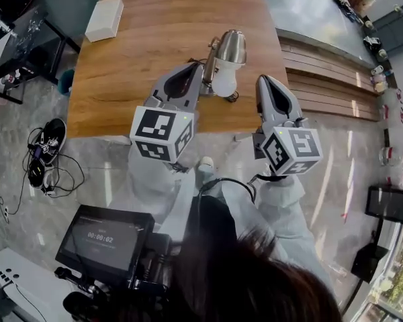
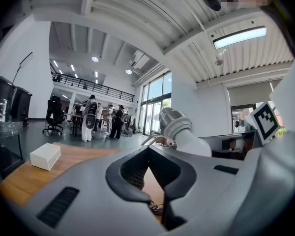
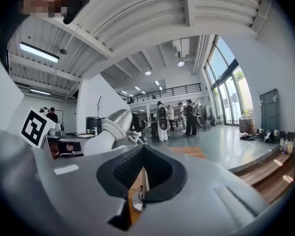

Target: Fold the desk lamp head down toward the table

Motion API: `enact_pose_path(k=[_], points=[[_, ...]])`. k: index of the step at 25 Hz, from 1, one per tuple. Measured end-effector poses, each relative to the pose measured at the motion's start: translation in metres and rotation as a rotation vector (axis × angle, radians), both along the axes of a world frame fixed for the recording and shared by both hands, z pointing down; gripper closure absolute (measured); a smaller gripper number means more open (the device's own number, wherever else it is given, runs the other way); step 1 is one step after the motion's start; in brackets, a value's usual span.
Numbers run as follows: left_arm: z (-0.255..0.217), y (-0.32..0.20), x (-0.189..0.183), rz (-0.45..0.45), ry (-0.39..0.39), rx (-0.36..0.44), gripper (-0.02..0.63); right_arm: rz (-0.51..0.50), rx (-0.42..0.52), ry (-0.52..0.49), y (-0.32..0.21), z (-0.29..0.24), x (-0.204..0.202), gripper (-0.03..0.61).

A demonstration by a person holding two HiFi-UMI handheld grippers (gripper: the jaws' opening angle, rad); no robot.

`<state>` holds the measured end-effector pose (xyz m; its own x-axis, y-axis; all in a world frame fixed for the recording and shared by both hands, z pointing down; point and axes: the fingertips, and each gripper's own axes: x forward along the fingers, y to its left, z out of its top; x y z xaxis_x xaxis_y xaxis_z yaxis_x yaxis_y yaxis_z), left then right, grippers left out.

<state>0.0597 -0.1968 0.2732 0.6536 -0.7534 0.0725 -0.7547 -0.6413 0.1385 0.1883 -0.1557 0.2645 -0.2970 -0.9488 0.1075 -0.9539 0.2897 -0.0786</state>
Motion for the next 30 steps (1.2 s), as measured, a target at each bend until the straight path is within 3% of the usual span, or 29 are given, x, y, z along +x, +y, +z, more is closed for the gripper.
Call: enact_pose_path(k=[5,11,16,19,22,26,30], points=[[0.023,-0.060,-0.010,-0.062,-0.003,-0.052,0.613,-0.103,-0.061,0.002,-0.076,0.020,0.002,0.577],[0.047,-0.069,0.002,0.022,-0.050,-0.112,0.612,-0.200,-0.146,-0.051,-0.096,0.032,-0.006,0.577],[0.090,-0.090,0.019,0.063,-0.144,-0.177,0.612,-0.327,-0.221,-0.174,-0.118,0.034,-0.012,0.574],[0.113,-0.105,0.032,0.115,-0.154,-0.232,0.609,-0.469,-0.281,-0.280,-0.135,0.027,-0.022,0.559],[0.118,-0.102,0.039,0.164,-0.127,-0.252,0.601,-0.608,-0.390,-0.438,-0.135,0.022,-0.032,0.500],[0.121,-0.096,0.043,0.200,-0.112,-0.254,0.518,-0.697,-0.533,-0.612,-0.127,0.024,-0.032,0.432],[0.129,-0.108,0.050,0.227,-0.143,-0.231,0.508,-0.789,-0.705,-0.807,-0.129,0.035,-0.037,0.423]])
